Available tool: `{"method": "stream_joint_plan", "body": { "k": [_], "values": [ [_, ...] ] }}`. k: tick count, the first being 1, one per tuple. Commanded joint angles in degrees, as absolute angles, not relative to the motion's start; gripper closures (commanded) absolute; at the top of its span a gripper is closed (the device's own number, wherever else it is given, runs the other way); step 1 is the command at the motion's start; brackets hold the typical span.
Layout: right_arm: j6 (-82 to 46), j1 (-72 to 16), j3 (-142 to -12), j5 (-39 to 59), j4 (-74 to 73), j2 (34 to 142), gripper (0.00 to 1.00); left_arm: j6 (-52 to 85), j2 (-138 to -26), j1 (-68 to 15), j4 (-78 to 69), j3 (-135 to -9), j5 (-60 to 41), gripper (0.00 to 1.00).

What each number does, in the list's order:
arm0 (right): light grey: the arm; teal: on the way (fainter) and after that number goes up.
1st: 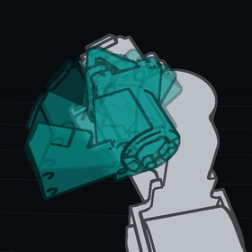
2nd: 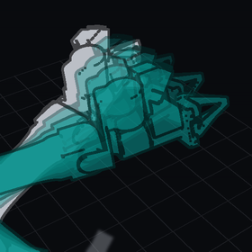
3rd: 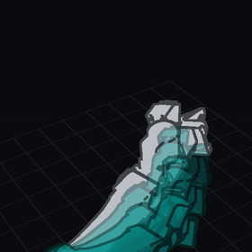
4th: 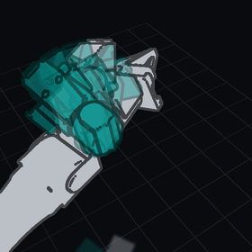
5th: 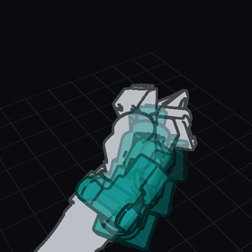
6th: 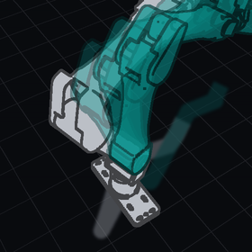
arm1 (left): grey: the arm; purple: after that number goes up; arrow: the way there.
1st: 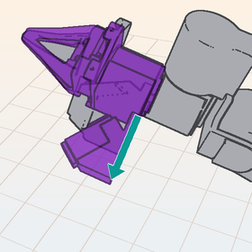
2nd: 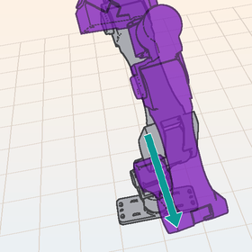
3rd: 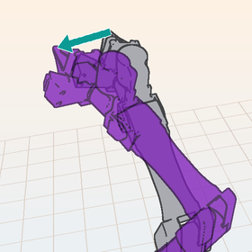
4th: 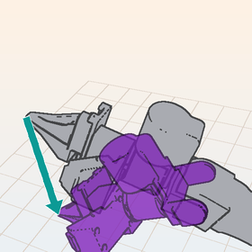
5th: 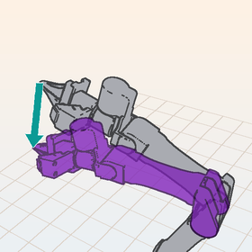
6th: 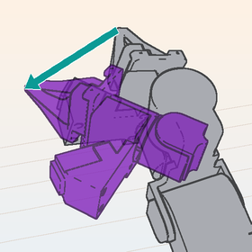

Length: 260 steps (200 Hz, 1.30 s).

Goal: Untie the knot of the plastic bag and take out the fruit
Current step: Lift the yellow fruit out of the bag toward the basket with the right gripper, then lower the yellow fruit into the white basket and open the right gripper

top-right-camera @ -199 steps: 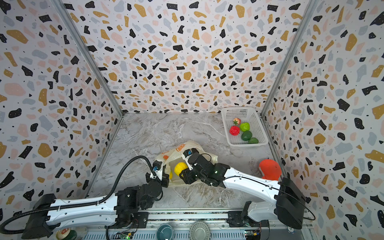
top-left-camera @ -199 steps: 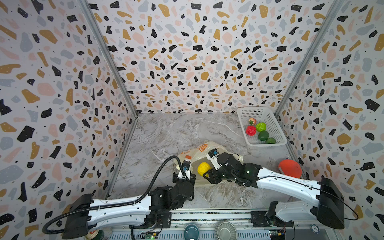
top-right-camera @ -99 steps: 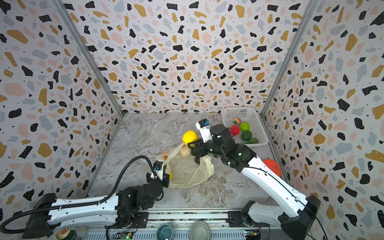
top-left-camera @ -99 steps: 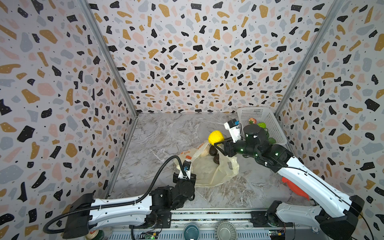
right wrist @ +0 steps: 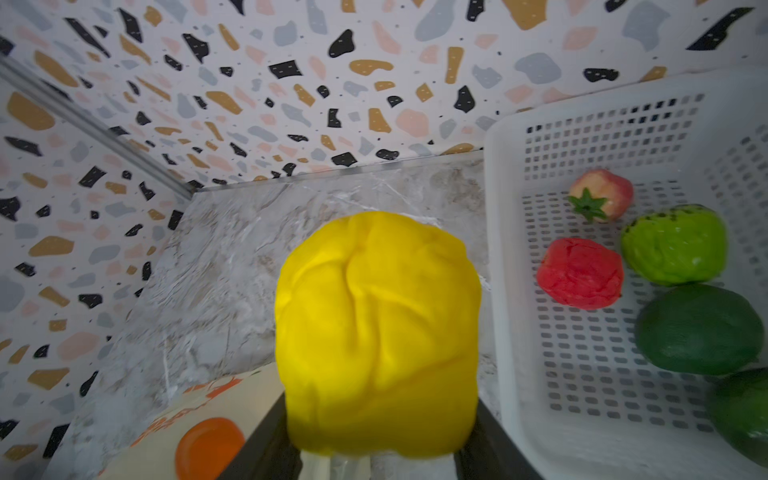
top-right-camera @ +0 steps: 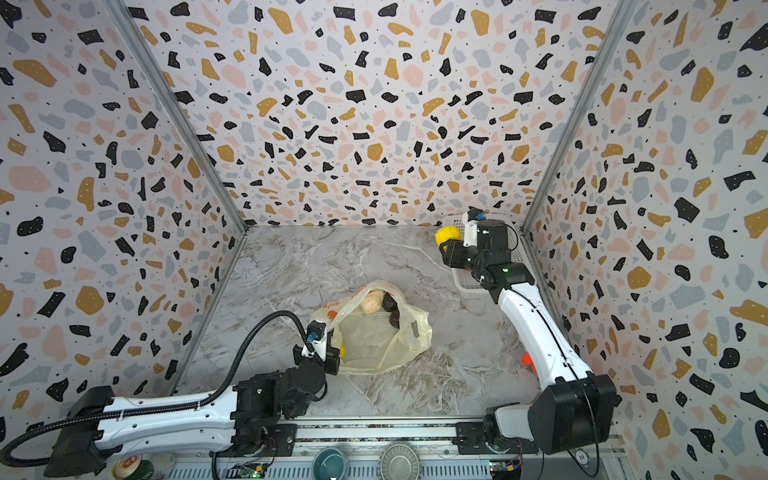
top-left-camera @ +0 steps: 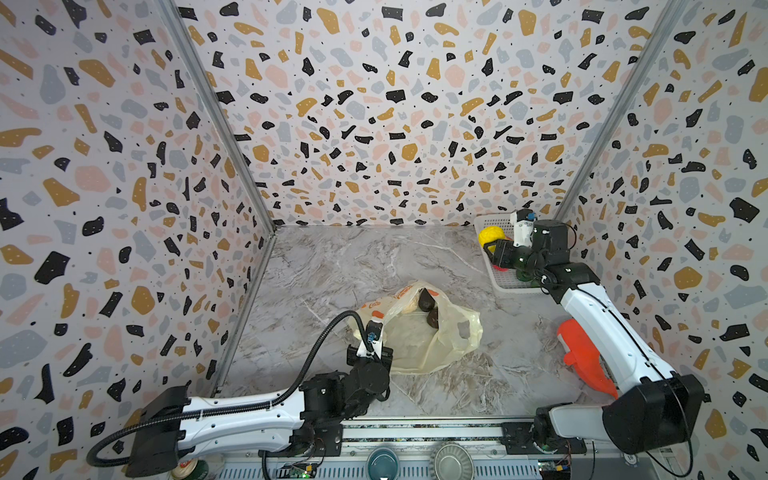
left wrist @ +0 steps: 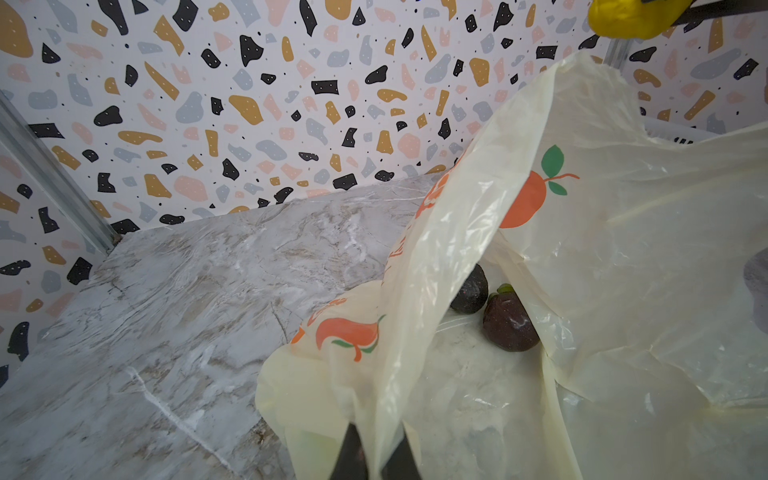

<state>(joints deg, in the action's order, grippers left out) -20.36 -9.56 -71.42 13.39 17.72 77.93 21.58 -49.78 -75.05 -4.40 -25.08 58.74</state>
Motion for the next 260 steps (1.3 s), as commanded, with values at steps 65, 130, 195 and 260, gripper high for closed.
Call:
{"method": "stream_joint_plan", "body": {
  "k": [65,130,195,260],
  "values": [
    [-19.7,0.6,-72.2,10.3,9.4,94.0,0.45,21.1,-48.1,-74.8,-5.9,-25.4,58.6,1.00],
    [-19.7,2.2,-70.1,8.9,9.0,98.2,0.40,21.2,-48.4,-74.8,-6.1,-25.4,58.3,1.00],
    [-20.0,2.2,-68.8,7.9,9.8,96.6,0.22,21.6,-47.6,-74.8,-5.3,-25.2,58.5,1.00],
    [-19.7,2.1,-69.1,10.0,11.9,93.0,0.20,21.7,-47.5,-74.8,-5.2,-25.1,58.5,1.00]
  ]
}}
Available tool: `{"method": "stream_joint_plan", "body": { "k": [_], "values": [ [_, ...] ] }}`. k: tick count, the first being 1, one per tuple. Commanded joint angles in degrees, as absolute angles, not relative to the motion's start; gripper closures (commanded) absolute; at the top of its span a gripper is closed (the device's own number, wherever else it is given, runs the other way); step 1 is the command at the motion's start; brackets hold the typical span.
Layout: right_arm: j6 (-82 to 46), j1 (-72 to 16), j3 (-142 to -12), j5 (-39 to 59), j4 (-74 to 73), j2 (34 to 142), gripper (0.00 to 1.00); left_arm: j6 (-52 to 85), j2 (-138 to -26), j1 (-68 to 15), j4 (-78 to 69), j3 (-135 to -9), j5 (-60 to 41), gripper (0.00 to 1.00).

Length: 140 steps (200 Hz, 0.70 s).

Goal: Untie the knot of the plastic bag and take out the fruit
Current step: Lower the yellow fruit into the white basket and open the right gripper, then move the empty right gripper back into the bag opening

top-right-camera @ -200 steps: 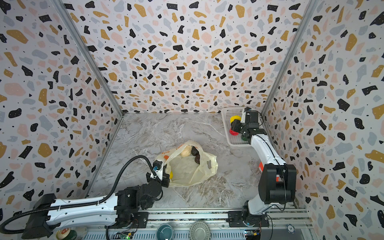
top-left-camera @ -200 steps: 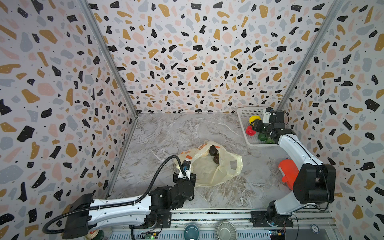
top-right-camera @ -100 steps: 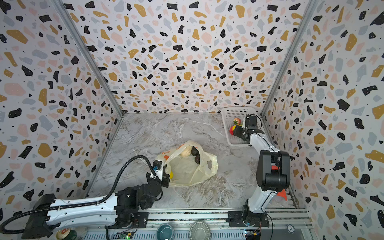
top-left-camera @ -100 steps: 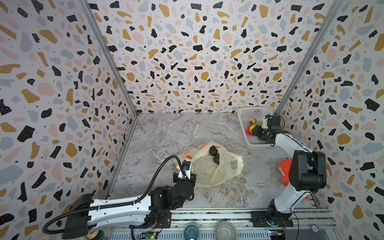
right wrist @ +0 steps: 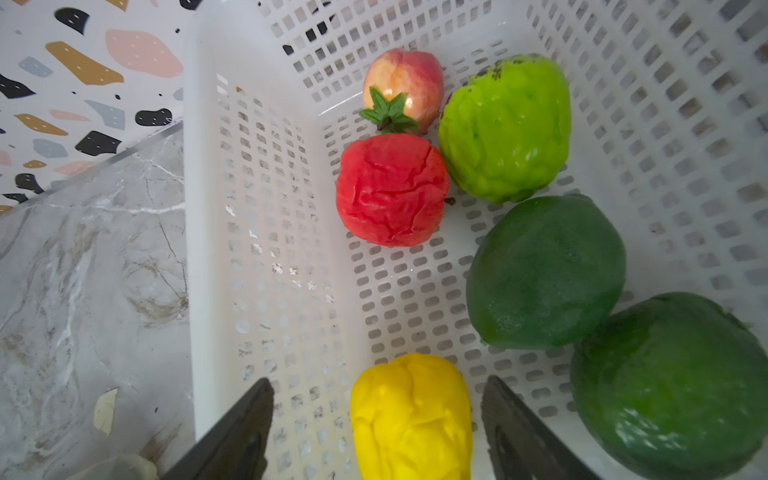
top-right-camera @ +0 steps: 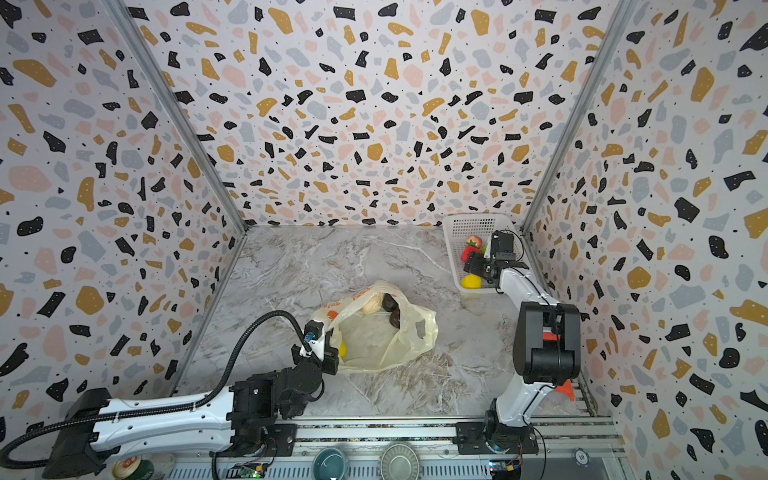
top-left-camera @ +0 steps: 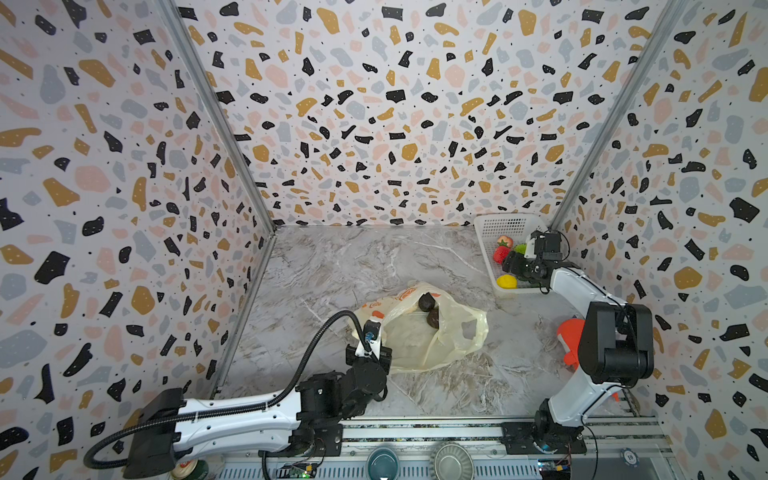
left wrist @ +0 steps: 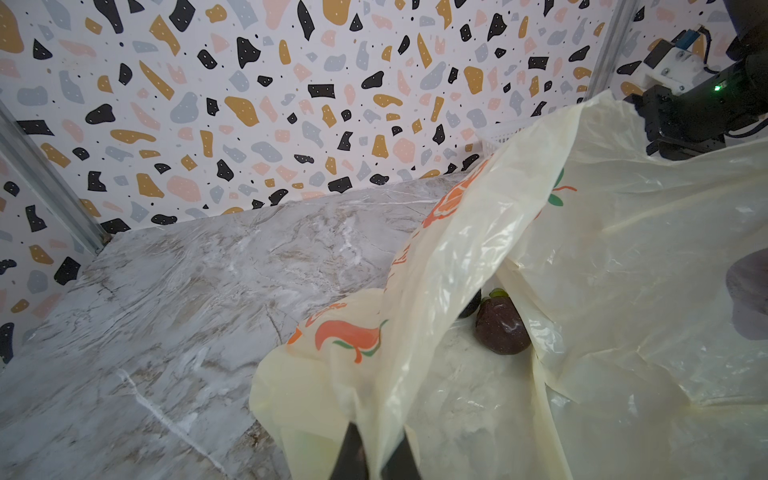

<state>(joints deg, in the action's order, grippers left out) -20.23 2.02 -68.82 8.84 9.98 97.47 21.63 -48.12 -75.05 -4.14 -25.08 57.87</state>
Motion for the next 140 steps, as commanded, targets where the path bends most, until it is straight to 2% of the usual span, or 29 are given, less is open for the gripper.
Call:
{"method": "stream_joint_plan", "body": {
  "k": [1,85,140],
  "values": [
    [-19.7,2.1,-69.1,10.1,12.0,92.8,0.20,21.7,-47.5,-74.8,-5.2,-25.1,58.5,1.00],
    [-17.1,-1.9,-67.1,19.4,22.7,75.7,0.11,22.4,-47.7,-74.8,-4.3,-25.0,58.5,1.00],
    [-18.4,-13.6,-70.9,20.7,30.1,66.7,0.10,22.5,-47.7,-74.8,-4.0,-25.3,58.9,1.00]
  ]
}}
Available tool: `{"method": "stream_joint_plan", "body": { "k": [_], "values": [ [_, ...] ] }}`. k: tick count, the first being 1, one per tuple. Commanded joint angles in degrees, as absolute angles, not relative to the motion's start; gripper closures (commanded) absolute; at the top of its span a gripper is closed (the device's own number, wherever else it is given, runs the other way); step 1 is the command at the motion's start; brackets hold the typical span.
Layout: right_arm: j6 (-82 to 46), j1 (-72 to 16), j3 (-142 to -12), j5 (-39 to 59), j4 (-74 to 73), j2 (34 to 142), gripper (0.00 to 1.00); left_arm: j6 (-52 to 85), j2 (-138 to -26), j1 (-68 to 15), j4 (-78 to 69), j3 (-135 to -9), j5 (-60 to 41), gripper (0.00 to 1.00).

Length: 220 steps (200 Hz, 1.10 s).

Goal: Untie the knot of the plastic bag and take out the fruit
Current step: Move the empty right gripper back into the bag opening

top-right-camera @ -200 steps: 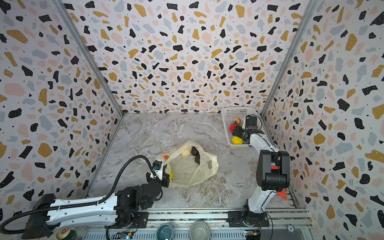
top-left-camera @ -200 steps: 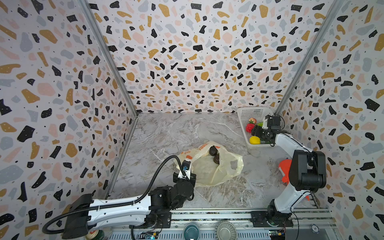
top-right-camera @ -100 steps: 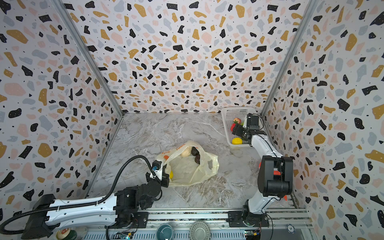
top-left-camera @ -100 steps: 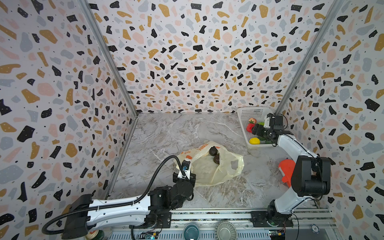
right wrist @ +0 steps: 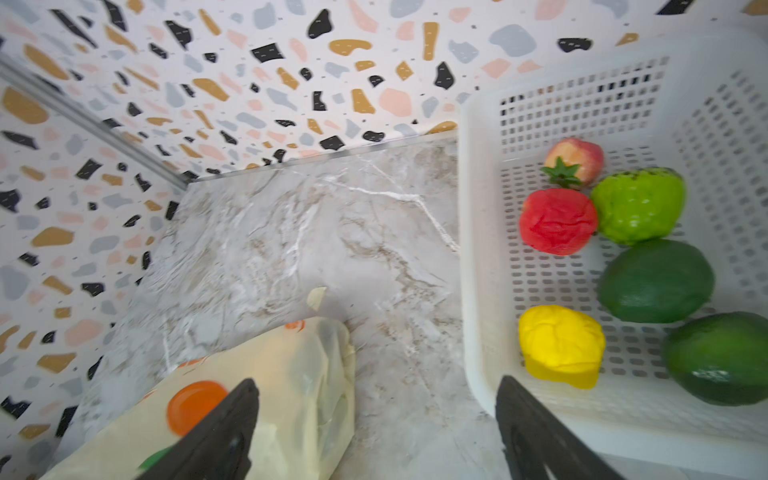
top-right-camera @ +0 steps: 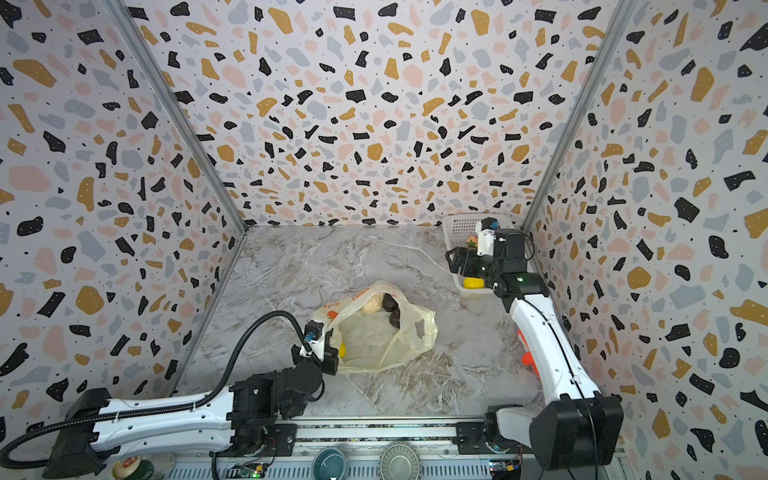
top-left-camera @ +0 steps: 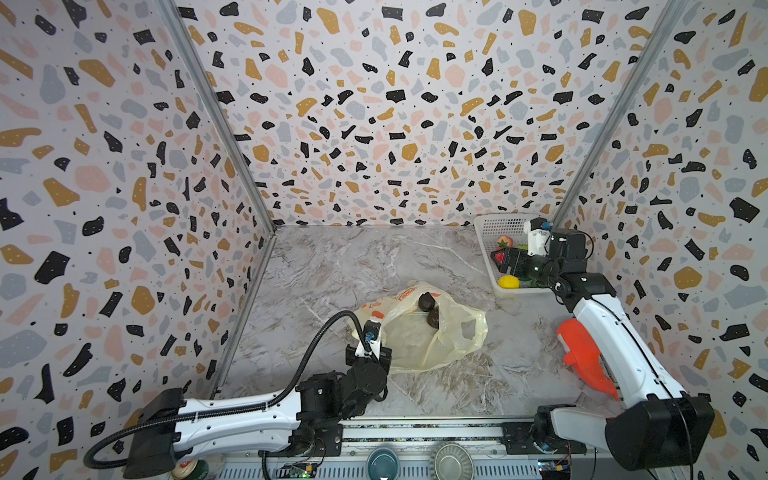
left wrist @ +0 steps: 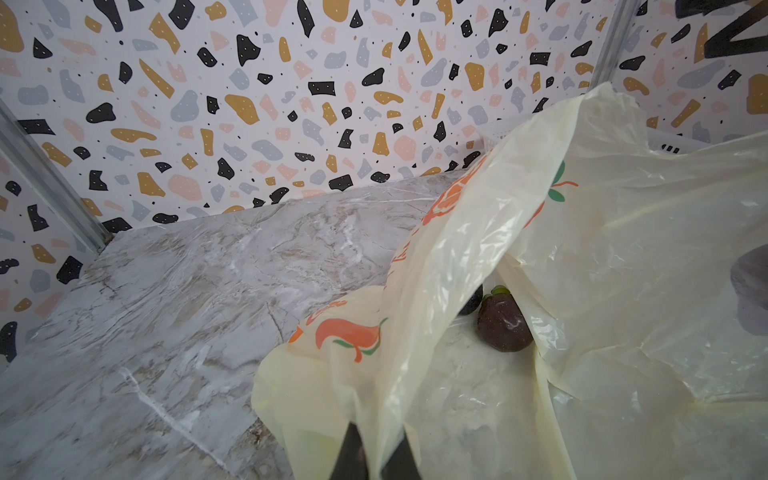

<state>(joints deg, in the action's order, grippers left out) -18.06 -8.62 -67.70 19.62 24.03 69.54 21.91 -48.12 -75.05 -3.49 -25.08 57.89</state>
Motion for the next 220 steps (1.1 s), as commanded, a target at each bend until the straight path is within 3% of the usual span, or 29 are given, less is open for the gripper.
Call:
{"method": "stream_joint_plan", "body": {
  "k": [1,88,147,220],
  "values": [
    [-18.4,-13.9,-71.0,20.7,30.2,66.6,0.10,22.4,-47.8,-74.8,-4.0,-25.4,58.9,1.00],
    [-23.5,-40.4,-72.2,12.7,32.0,61.8,0.10,22.0,-48.2,-74.8,-4.2,-25.9,58.9,1.00],
    [-23.8,-57.3,-67.4,3.5,27.4,64.6,0.10,21.3,-48.0,-74.8,-4.4,-26.4,58.9,1.00],
    [-23.3,-63.6,-56.3,-0.1,19.0,70.3,0.12,21.1,-47.6,-74.8,-4.1,-27.1,58.9,1.00]
  ]
}}
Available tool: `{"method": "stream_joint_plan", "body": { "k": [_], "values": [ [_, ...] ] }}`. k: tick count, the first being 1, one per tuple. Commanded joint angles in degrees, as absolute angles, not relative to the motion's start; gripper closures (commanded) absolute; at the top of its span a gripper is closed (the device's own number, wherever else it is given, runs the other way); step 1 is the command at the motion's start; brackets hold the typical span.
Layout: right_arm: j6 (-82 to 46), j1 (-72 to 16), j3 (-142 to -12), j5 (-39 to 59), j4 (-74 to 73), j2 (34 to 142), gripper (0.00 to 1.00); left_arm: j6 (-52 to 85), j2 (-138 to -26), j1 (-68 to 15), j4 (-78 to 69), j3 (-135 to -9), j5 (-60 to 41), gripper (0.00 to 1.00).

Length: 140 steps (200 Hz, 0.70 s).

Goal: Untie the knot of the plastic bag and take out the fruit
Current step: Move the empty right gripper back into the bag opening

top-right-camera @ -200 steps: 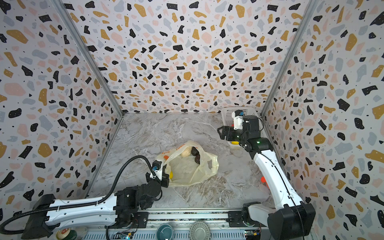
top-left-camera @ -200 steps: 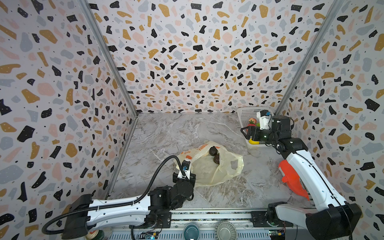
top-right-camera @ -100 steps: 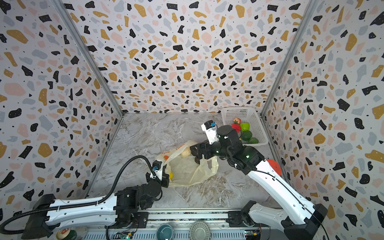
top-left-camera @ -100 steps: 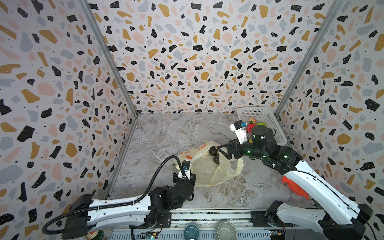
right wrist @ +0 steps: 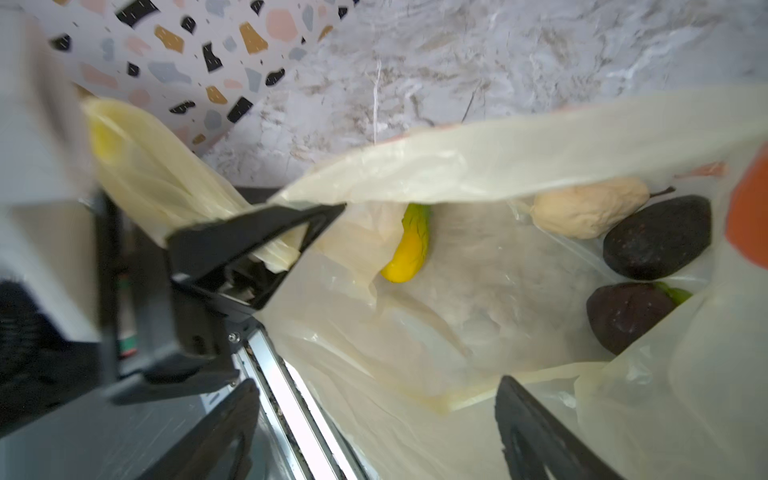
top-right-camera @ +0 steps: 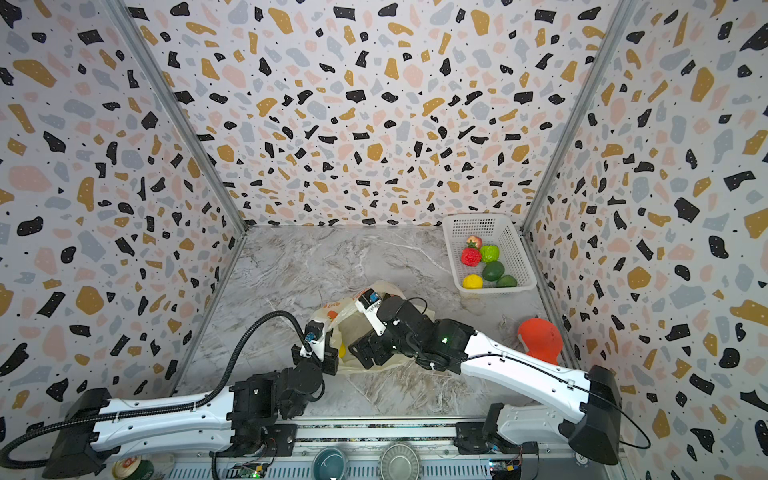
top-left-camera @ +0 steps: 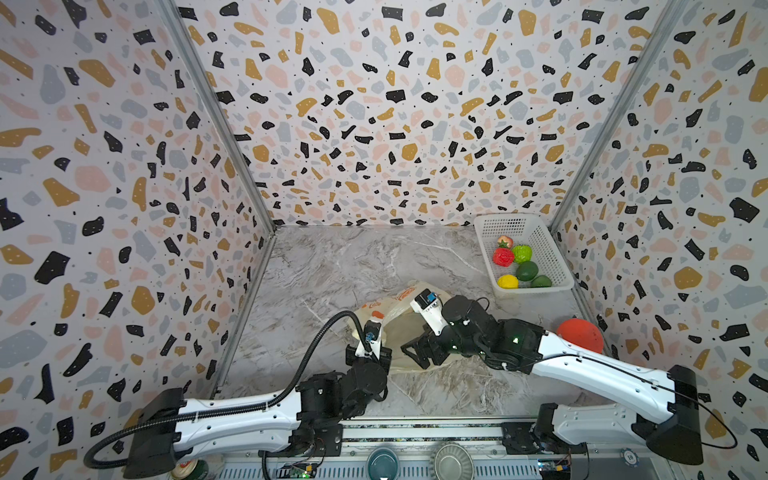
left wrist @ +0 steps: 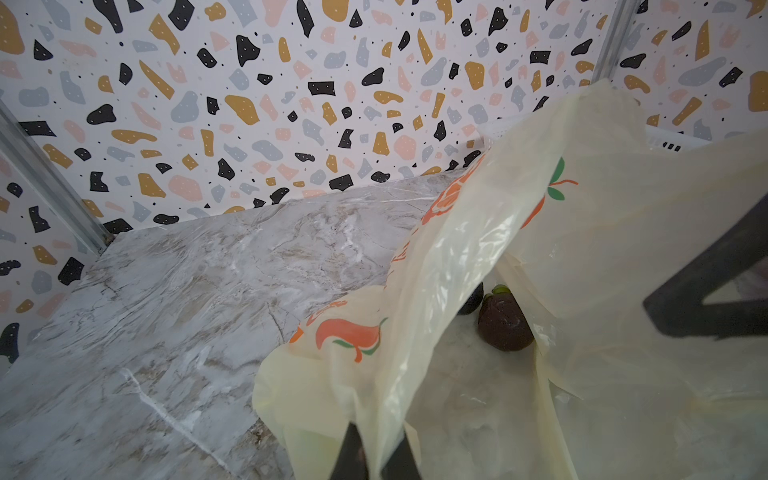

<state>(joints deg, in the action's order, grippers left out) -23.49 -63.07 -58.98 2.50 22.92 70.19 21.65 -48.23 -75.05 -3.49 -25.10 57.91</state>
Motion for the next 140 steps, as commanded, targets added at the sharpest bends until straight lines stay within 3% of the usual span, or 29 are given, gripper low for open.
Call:
{"method": "stream_joint_plan", "body": {
  "k": [1,62,140],
  "values": [
    [-23.3,-63.6,-56.1,-0.1,18.8,70.4,0.12,21.1,-47.6,-74.8,-4.1,-27.1,58.8,1.00],
    [-23.7,-63.7,-50.8,-2.9,14.9,74.7,0.15,21.0,-47.8,-74.8,-4.0,-27.8,58.4,1.00],
    [-25.7,-61.3,-56.0,-1.0,13.3,85.5,0.16,20.4,-48.9,-74.8,-4.8,-28.1,56.6,1.00]
  ]
}}
